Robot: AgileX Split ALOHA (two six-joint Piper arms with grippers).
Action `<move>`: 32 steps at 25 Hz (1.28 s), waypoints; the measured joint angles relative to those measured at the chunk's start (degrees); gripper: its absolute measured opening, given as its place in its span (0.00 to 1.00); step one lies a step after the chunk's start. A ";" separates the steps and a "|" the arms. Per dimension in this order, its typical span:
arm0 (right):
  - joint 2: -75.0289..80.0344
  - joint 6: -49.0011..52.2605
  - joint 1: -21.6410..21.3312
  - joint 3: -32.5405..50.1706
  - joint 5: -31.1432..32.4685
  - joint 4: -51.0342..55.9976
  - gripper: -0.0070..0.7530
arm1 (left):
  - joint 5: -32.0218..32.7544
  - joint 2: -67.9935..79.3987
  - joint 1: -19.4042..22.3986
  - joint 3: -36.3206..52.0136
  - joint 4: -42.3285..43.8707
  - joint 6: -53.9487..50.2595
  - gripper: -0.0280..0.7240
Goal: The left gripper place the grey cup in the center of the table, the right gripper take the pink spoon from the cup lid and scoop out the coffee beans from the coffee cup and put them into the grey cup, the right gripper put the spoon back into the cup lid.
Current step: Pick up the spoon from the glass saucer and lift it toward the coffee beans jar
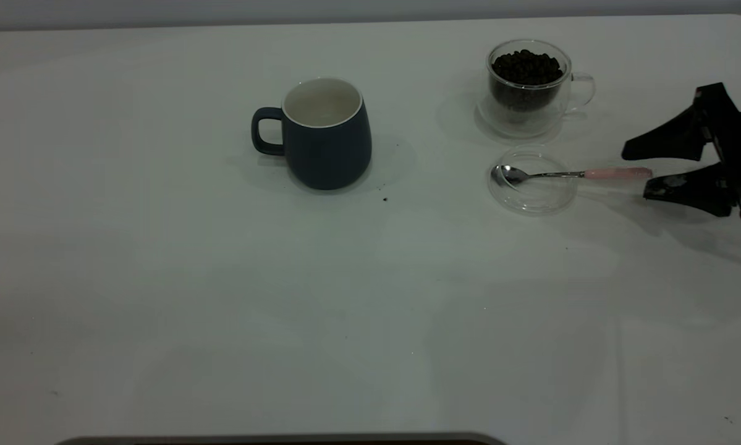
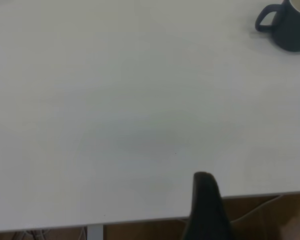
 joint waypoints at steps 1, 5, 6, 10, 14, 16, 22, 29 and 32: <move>0.26 0.00 0.45 -0.57 0.13 0.00 0.79 | 0.00 0.00 0.00 0.00 0.00 0.00 0.79; 1.21 0.59 2.23 -2.54 0.39 -0.61 0.79 | 0.00 0.00 0.00 0.00 0.00 0.00 0.79; 1.25 0.90 2.50 -2.74 0.39 -0.92 0.79 | 0.00 0.00 0.00 0.00 0.00 0.00 0.79; 1.31 1.83 3.14 -3.22 1.36 -1.09 0.79 | 0.00 0.00 0.00 0.00 0.00 0.06 0.79; 1.31 2.28 3.20 -3.28 2.32 -1.26 0.79 | 0.00 0.00 0.00 0.00 0.00 0.06 0.79; 1.31 2.39 3.20 -3.28 2.80 -1.43 0.77 | 0.00 0.00 0.00 0.00 0.00 0.06 0.79; 1.31 2.69 3.20 -3.28 3.13 -2.57 0.49 | 0.00 0.00 0.00 0.00 0.00 0.06 0.79; 1.31 1.38 3.14 -3.28 3.99 -3.98 0.14 | 0.00 0.00 0.00 0.00 0.00 0.06 0.79; 0.49 1.42 3.03 -3.28 4.58 -6.27 0.14 | 0.00 0.00 0.00 0.00 0.00 0.06 0.79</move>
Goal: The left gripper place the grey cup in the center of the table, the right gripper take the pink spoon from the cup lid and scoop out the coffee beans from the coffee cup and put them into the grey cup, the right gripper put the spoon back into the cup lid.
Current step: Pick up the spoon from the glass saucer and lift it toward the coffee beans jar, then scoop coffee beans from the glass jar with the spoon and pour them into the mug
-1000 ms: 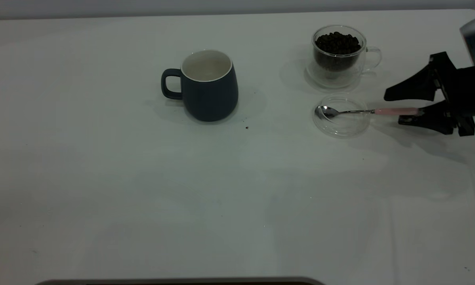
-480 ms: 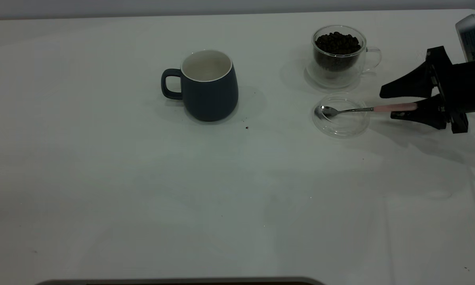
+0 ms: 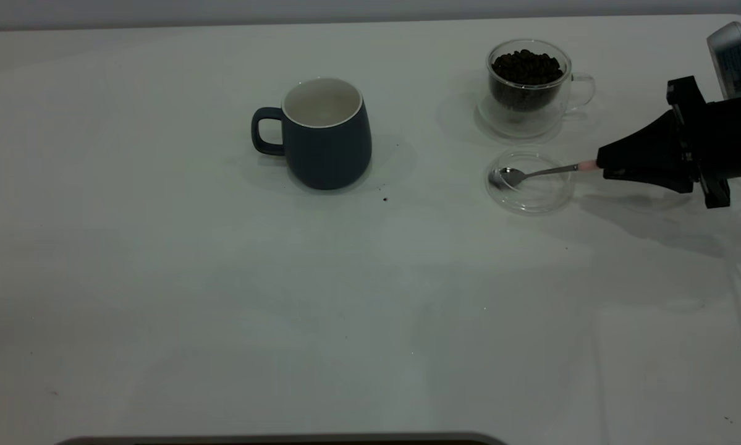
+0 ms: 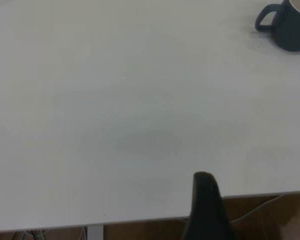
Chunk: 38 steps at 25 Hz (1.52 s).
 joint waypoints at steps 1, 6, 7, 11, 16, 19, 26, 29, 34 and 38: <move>-0.72 0.38 -0.06 0.00 0.06 -1.05 0.14 | 0.00 0.00 0.00 0.00 0.00 0.00 0.79; -6.92 3.64 -0.06 0.00 0.36 -5.80 0.14 | 0.00 0.00 0.00 0.00 0.00 0.00 0.79; -8.61 4.81 -0.06 0.00 0.22 -6.63 0.14 | 0.00 0.00 0.00 0.00 0.00 0.00 0.79; -15.13 8.97 -0.06 0.00 -0.35 -9.24 0.14 | 0.00 0.00 0.00 0.00 0.00 -0.05 0.79; -19.82 9.87 0.24 -1.99 -1.55 -8.08 0.14 | 0.00 0.00 0.00 0.00 0.00 -0.05 0.79; -19.15 12.79 1.42 -7.49 -5.89 -10.34 0.14 | 0.00 0.00 0.00 0.00 0.00 -0.05 0.79; -15.03 21.39 4.10 -17.27 -10.42 -21.97 0.14 | 0.05 0.00 0.00 0.00 0.00 -0.05 0.79; -13.45 20.95 5.19 -17.85 -13.44 -22.38 0.14 | 0.05 0.00 0.00 0.00 0.00 -0.05 0.79; -11.28 18.06 5.92 -18.68 -15.83 -19.82 0.14 | 0.05 0.00 0.00 0.00 0.00 -0.05 0.79; -9.75 17.76 5.92 -19.05 -15.58 -18.21 0.14 | 0.05 0.00 0.00 0.00 0.00 -0.05 0.79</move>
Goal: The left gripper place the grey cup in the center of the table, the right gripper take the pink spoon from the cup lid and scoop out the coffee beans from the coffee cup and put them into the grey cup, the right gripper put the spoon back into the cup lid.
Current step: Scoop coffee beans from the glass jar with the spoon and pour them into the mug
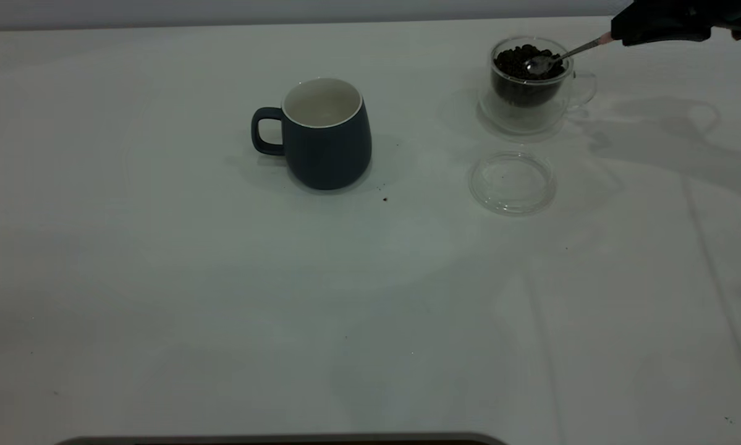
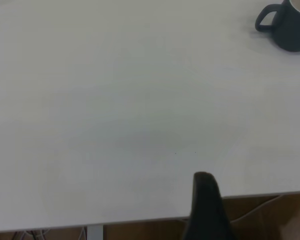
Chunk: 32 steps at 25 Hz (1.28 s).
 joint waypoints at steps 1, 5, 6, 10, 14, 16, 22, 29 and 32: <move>0.23 0.23 0.00 0.00 0.39 0.34 0.14 | 0.00 0.00 0.00 0.00 0.00 0.00 0.79; 0.76 1.78 0.00 0.00 1.46 0.61 0.14 | 0.00 0.00 0.00 0.00 0.00 0.05 0.79; 0.76 2.21 0.00 0.00 1.79 0.82 0.14 | 0.00 0.00 0.00 0.00 0.00 0.05 0.79; 0.76 4.29 0.00 0.00 2.83 1.03 0.14 | 0.00 0.00 0.00 0.00 0.00 0.05 0.79; 1.29 5.98 -0.58 0.00 3.65 2.19 0.14 | 0.00 0.00 0.00 0.00 0.00 0.05 0.79; 2.40 6.17 -1.61 0.00 5.41 3.27 0.14 | 0.00 0.00 0.00 0.00 0.00 0.05 0.79; 5.24 5.39 -3.57 0.00 9.10 7.07 0.14 | 0.00 0.00 0.00 0.00 0.00 0.05 0.79; 6.99 4.88 -5.41 -0.06 12.79 12.43 0.14 | 0.00 0.00 0.00 0.00 0.00 0.05 0.79; 8.39 4.88 -6.39 -0.25 15.58 14.41 0.14 | 0.00 0.00 0.00 0.00 0.00 0.05 0.79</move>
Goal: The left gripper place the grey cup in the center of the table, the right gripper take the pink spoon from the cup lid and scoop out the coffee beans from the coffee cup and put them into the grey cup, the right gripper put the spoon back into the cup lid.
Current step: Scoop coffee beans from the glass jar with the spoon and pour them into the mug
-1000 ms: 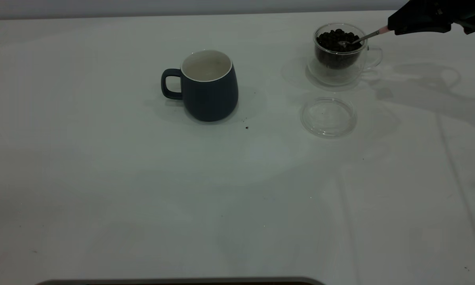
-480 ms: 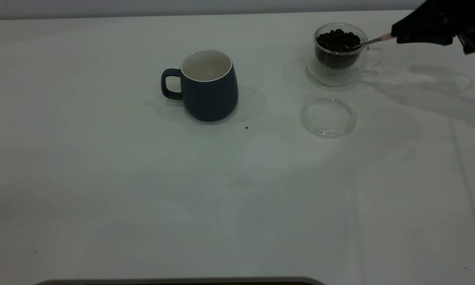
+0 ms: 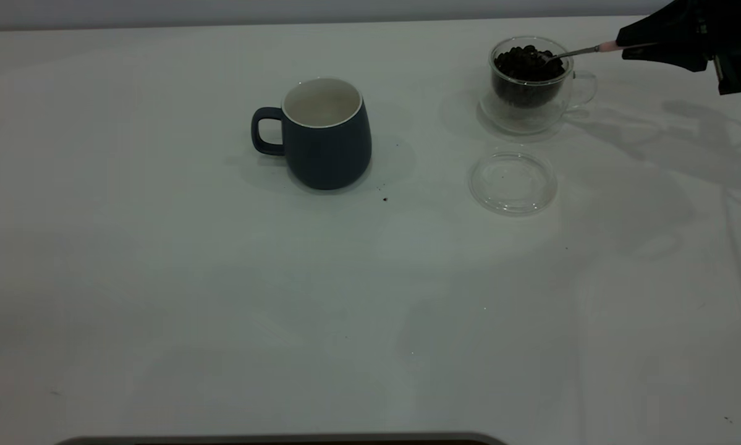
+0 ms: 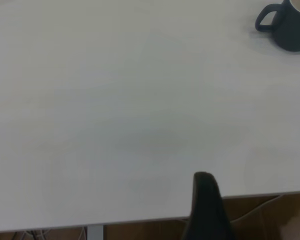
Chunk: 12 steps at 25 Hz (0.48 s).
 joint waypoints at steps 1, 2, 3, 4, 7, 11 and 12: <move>0.38 0.00 -0.06 0.00 0.60 0.52 0.14 | 0.00 0.00 0.00 0.00 0.00 0.00 0.79; 0.72 0.00 -0.18 0.00 1.06 0.89 0.14 | 0.00 0.00 0.00 0.00 0.00 0.00 0.79; 1.14 0.00 -0.18 -0.03 1.61 1.26 0.14 | 0.00 0.00 0.00 0.00 0.00 0.00 0.79; 1.37 0.00 -0.29 -0.03 1.86 1.41 0.14 | 0.00 0.00 0.00 0.00 0.00 0.00 0.79; 1.58 0.00 -0.58 -0.07 2.49 1.55 0.14 | 0.00 0.00 0.00 0.00 0.00 -0.07 0.79; 1.58 0.06 -1.38 -0.10 3.80 1.60 0.14 | 0.00 0.00 0.00 0.00 0.00 -0.07 0.79; 1.58 0.11 -1.63 -0.10 4.18 1.60 0.14 | 0.00 0.00 0.00 0.00 0.00 -0.07 0.79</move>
